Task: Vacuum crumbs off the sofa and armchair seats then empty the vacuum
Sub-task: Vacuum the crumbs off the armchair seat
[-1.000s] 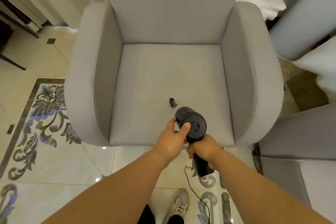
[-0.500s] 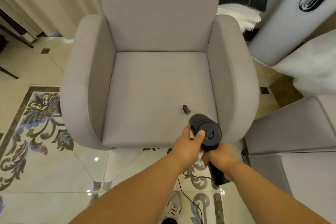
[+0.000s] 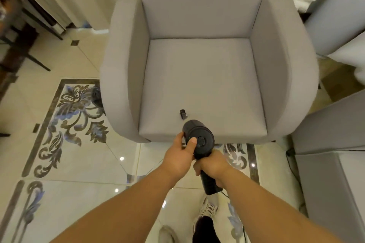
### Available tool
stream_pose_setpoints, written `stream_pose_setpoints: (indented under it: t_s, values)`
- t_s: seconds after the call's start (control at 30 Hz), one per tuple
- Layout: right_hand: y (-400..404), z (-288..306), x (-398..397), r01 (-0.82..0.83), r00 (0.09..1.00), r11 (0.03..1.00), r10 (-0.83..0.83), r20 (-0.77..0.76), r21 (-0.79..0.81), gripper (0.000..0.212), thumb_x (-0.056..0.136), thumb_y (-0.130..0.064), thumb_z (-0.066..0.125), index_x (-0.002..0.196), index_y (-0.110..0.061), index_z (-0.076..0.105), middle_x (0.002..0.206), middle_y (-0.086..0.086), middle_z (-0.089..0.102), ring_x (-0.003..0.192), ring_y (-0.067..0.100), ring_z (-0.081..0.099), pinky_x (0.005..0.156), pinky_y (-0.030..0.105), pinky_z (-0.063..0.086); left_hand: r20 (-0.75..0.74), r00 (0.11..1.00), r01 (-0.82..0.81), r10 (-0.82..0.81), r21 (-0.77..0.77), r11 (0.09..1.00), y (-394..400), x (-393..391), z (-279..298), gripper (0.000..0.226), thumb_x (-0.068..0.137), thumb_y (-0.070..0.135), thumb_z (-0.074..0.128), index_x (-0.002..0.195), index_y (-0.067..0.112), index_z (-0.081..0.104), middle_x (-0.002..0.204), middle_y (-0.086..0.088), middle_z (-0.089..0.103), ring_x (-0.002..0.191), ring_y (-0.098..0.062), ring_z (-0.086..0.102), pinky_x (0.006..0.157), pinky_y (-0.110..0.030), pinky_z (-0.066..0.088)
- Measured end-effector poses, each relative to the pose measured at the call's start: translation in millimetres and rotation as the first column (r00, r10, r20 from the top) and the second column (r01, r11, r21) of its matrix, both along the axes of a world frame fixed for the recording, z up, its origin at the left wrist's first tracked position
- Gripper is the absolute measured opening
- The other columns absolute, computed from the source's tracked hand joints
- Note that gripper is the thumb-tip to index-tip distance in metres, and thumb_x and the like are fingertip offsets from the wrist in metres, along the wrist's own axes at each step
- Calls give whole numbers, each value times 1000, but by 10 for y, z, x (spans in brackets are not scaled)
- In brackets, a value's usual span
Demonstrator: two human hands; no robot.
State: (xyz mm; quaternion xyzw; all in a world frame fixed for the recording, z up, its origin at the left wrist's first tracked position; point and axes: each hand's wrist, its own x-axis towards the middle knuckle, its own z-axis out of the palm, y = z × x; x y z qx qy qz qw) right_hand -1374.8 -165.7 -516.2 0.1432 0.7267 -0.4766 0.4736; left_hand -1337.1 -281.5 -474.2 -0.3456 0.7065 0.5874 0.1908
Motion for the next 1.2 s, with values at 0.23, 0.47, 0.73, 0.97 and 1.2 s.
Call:
stream_pose_setpoints:
  t_s: [0.23,0.47,0.73,0.97,1.2]
  values:
    - [-187,49,264,53,997,998,-52,-59,18,39,55,11,66,91,-6,66,82,9,66,72,27,56,59,30,45,-33,999,-11,12,41,999,-209,208,110,51,96,43,45,144,30,30,105,0,61,89,-13,66,83,-26,45]
    - [273,20,201,276,955,949,-253,-157,149,39,58,12,66,91,-7,66,81,15,66,71,28,57,57,30,45,-55,977,211,-205,135,968,191,-71,-9,54,98,45,40,147,30,25,124,-5,60,110,-20,60,92,-28,42]
    - [-326,-44,315,135,990,985,-128,-66,105,41,57,11,65,94,-7,66,78,9,65,70,26,57,56,28,46,-32,995,93,-91,93,991,-367,181,-56,49,97,42,43,144,29,32,107,1,60,81,-6,64,67,-11,46]
    - [-907,119,83,-44,997,998,46,-62,45,28,56,7,66,77,-11,65,73,7,61,68,25,53,55,28,43,-25,999,-21,22,54,998,-931,90,113,51,96,47,43,142,27,34,111,-5,65,95,-18,67,100,-42,44]
    - [-661,263,-682,66,987,995,-55,-150,76,38,56,8,65,90,-9,64,79,9,65,71,28,58,56,29,48,-92,996,5,4,98,995,-697,-687,279,55,96,45,45,145,29,28,112,-4,64,95,-19,67,80,-33,50]
